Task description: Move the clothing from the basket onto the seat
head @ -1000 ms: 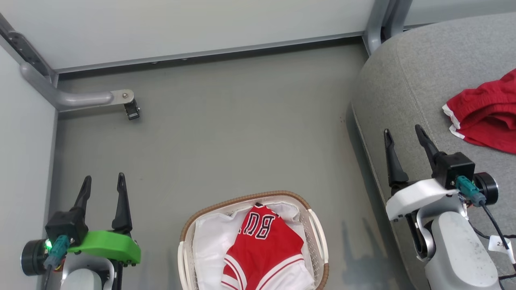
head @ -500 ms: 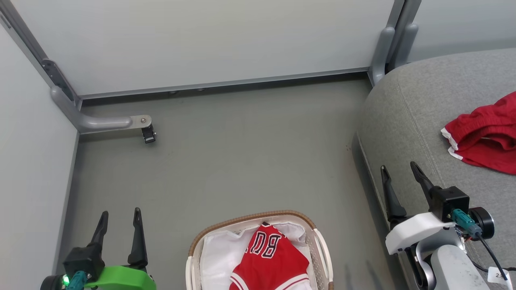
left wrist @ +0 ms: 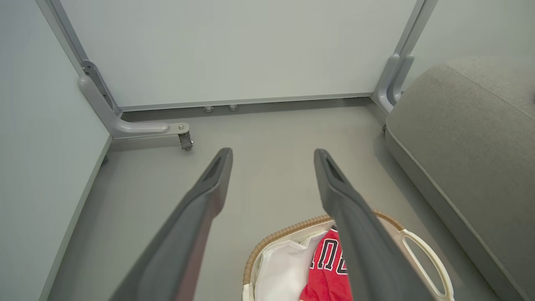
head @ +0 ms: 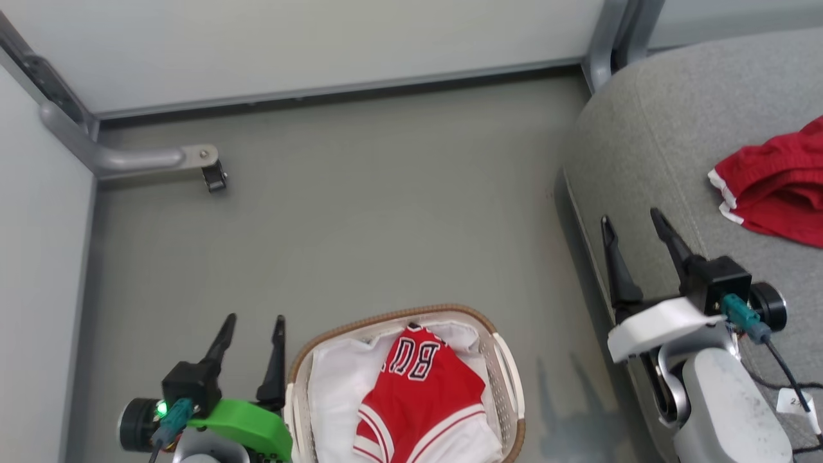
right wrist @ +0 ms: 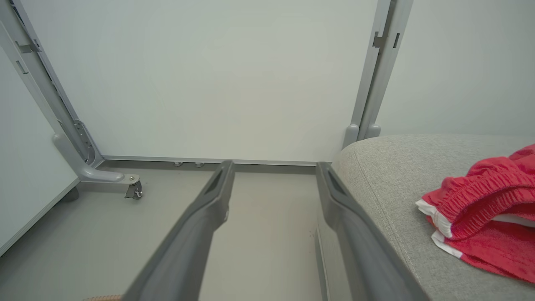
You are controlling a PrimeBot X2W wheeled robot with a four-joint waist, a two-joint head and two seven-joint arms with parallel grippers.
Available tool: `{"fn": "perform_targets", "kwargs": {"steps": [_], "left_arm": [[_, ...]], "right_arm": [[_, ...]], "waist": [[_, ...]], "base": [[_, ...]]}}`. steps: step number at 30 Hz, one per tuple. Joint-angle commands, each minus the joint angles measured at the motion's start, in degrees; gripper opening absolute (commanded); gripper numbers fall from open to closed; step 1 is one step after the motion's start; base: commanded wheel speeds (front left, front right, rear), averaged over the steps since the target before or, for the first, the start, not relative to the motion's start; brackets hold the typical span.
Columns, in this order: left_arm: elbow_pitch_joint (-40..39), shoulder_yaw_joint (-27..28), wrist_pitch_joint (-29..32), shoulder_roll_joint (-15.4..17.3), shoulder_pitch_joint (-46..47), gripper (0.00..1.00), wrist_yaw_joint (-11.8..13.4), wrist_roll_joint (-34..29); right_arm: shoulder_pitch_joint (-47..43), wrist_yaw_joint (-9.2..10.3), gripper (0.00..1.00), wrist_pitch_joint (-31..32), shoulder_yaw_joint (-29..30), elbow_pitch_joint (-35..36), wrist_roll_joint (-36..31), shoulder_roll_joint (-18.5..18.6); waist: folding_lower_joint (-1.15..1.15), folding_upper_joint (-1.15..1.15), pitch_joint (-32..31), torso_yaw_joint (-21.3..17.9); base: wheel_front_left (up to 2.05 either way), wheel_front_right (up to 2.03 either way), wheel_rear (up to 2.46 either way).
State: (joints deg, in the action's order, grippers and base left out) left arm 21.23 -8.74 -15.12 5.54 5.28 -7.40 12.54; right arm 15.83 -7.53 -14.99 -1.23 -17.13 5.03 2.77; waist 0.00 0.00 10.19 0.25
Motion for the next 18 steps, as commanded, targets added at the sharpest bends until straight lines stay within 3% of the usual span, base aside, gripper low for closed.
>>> {"fn": "perform_targets", "kwargs": {"steps": [1, 18], "left_arm": [[1.19, -1.66, -0.04, 1.02, 1.86, 1.0, -0.16, 1.06], [15.18, -26.03, -0.04, 6.58, 19.8, 1.0, -0.16, 12.41]], "right_arm": [[1.55, 0.08, 1.0, -0.29, -0.06, 0.54, 0.29, 0.25], [9.18, 0.08, 1.0, -0.29, -1.01, 5.02, 1.19, 0.22]], "waist": [[0.0, 0.0, 5.66, -2.06], [0.0, 0.0, 24.31, -9.18]], "base": [[0.0, 0.0, 0.0], [0.0, 0.0, 0.0]]}}
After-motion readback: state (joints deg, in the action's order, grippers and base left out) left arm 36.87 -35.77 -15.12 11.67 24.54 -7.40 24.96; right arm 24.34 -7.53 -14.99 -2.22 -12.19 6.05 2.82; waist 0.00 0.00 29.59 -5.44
